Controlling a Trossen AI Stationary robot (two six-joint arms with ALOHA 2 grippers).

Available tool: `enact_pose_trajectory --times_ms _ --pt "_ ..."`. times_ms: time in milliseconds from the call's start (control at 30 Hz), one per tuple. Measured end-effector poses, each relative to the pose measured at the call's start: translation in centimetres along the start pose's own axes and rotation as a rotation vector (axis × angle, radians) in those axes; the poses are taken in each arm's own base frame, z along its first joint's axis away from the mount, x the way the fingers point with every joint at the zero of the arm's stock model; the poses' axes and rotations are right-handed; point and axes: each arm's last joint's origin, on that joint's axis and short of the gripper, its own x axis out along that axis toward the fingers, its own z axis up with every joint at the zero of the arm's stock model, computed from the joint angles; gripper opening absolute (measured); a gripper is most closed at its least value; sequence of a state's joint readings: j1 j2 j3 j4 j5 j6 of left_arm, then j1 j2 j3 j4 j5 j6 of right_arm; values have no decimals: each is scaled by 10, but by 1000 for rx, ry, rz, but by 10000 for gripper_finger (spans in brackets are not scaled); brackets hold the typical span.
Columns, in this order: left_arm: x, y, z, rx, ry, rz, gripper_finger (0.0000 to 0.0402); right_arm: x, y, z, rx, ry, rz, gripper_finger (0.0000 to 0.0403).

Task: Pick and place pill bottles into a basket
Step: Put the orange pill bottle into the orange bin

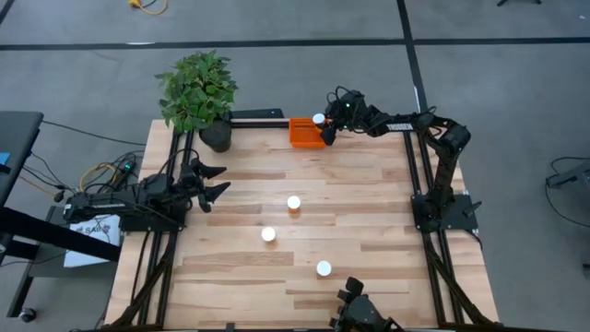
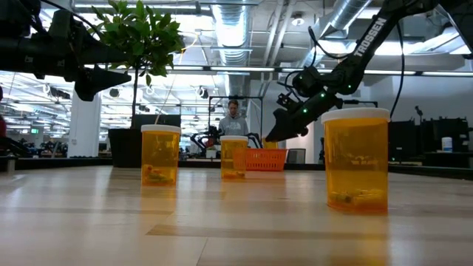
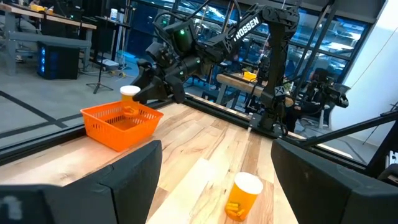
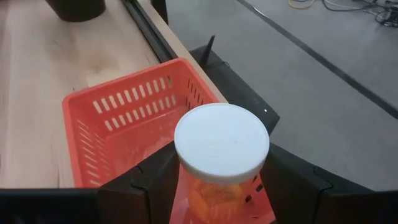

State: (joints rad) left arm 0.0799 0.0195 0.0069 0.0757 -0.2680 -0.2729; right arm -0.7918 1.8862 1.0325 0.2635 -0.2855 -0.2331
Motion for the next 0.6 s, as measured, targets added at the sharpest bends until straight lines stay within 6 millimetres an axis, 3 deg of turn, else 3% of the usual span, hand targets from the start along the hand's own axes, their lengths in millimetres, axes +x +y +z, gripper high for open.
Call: enact_pose_trajectory --times_ms 600 --pt "0 0 0 -5 0 0 293 0 -2 8 50 65 13 204"
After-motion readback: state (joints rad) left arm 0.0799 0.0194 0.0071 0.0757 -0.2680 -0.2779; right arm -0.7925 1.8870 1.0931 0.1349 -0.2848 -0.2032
